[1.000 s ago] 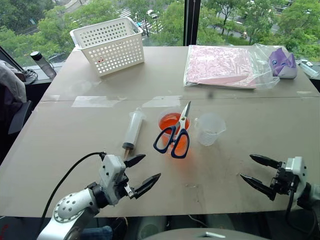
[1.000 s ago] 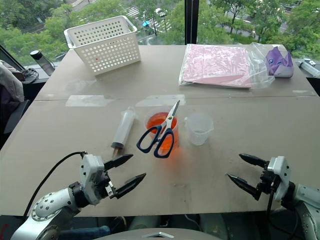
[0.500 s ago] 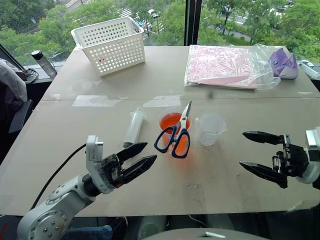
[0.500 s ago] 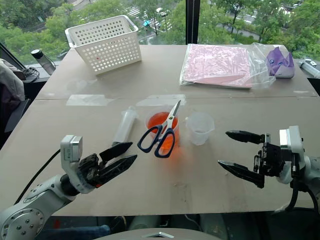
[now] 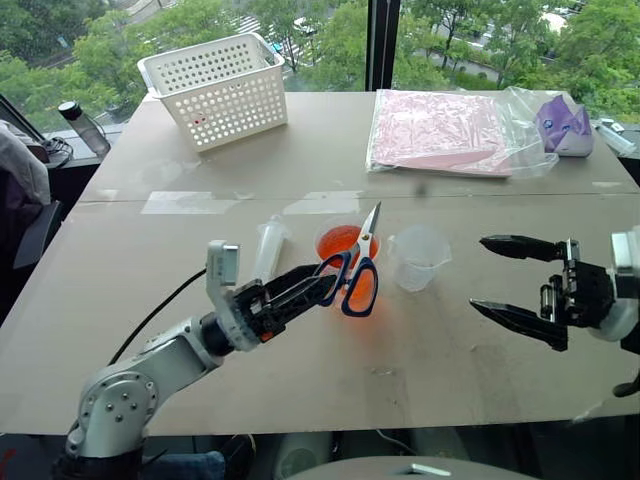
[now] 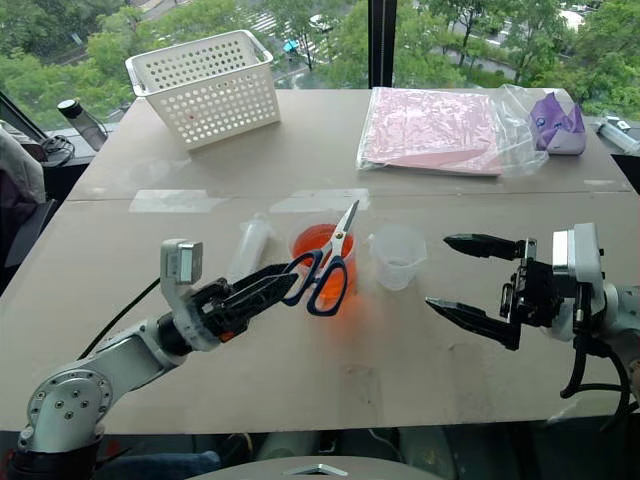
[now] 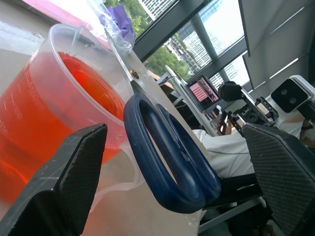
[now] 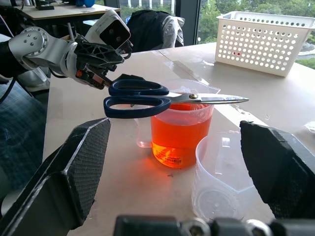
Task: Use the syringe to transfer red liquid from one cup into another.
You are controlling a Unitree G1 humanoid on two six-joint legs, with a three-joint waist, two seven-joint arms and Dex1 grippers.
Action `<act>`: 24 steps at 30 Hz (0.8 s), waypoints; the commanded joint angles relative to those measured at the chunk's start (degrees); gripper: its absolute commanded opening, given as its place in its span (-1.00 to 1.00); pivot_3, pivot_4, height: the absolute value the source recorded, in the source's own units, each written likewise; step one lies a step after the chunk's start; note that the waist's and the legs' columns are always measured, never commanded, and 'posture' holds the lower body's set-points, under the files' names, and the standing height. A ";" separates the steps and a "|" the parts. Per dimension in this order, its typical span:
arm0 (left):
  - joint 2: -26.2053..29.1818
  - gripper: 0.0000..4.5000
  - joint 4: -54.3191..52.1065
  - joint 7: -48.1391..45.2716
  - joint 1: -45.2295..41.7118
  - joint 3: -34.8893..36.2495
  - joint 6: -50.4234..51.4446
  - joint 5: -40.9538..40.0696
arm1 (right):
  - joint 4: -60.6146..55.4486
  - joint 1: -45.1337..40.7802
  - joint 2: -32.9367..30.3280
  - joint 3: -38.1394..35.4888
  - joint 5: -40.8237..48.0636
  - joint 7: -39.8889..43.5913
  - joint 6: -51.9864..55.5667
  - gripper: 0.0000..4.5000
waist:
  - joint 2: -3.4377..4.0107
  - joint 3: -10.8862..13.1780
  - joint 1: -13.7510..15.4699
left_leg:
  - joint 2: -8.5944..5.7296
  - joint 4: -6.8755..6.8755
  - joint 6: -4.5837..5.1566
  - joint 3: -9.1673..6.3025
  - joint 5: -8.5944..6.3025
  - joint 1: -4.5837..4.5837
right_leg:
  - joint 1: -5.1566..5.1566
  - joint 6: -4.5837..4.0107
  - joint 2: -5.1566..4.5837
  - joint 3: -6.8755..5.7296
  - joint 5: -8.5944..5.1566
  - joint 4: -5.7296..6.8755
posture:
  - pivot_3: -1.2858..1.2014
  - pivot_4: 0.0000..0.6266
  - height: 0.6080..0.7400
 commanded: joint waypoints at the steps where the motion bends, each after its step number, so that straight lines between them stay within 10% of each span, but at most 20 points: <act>1: 0.48 1.00 -0.25 -1.33 0.49 0.94 0.34 -0.42 | -1.52 -0.40 0.35 -1.36 0.17 -0.44 -0.63 0.99 | -0.01 0.00 0.01 | 0.00 0.00 -0.01 0.00 0.00 0.00 | 0.00 0.00 0.00 0.00 0.00 0.00 | 0.03 -0.52 1.00; 18: -0.09 1.00 0.90 -4.55 4.09 0.81 1.17 0.29 | -3.17 0.59 1.03 -1.36 0.23 -0.38 -0.27 0.99 | 0.00 0.01 0.02 | 0.00 -0.01 -0.01 -0.01 0.00 0.00 | 0.00 -0.02 -0.05 0.00 -0.01 -0.02 | 0.03 -0.52 1.00; 24: -0.29 -0.03 0.73 -4.68 4.32 0.19 2.03 -0.27 | -3.44 0.35 1.26 -0.91 0.14 -0.49 -0.17 1.00 | 0.00 0.01 0.02 | 0.00 -0.01 0.00 -0.01 0.00 -0.01 | 0.00 -0.02 -0.06 0.00 -0.01 -0.03 | 0.03 -0.52 1.00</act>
